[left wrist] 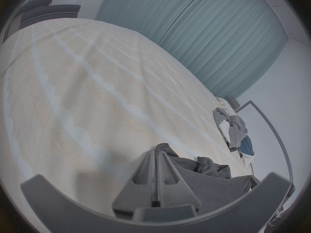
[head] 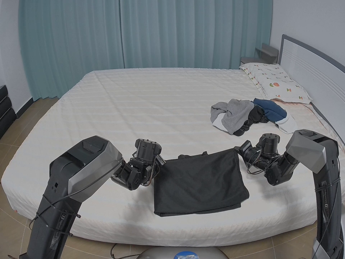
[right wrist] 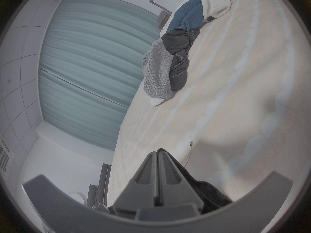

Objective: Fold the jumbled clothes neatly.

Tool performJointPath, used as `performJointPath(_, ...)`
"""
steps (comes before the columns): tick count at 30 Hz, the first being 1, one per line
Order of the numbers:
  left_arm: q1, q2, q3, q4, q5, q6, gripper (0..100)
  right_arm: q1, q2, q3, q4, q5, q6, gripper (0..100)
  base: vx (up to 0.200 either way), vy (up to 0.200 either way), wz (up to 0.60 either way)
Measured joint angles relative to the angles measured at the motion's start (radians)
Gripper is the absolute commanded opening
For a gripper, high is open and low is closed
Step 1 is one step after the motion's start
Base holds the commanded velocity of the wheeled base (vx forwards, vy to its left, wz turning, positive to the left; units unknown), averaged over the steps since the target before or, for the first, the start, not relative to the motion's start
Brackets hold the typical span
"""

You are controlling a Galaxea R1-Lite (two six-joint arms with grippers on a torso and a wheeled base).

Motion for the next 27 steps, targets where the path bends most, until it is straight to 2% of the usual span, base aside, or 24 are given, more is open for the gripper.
performJointPath(5, 0.0, 0.006, -0.005, -0.001, 0.031, 0.0, 0, -0.001, 0.015, -0.027, -0.003, -0.006, -0.019, 0, 0.0, 0.0, 0.0)
performJointPath(12, 0.001, 0.009, -0.007, -0.001, 0.036, 0.0, 0, -0.013, 0.054, -0.059, -0.039, -0.014, -0.078, 0, 0.0, 0.0, 0.0)
performJointPath(13, 0.0, 0.009, -0.007, 0.0, 0.036, 0.001, 0, -0.013, 0.06, -0.061, -0.042, -0.014, -0.089, 100, 0.0, 0.0, 0.0)
performJointPath(15, 0.0, 0.009, -0.005, 0.001, 0.036, 0.001, 0, -0.013, 0.072, -0.062, -0.047, -0.015, -0.108, 100, 0.0, 0.0, 0.0)
performJointPath(16, 0.0, 0.009, -0.005, 0.003, 0.036, 0.002, 100, -0.013, 0.077, -0.063, -0.049, -0.016, -0.113, 100, 0.0, 0.0, 0.0)
performJointPath(27, -0.001, 0.01, -0.001, -0.003, 0.035, 0.003, 100, -0.018, 0.092, -0.041, -0.113, -0.032, -0.121, 100, 0.0, 0.0, 0.0)
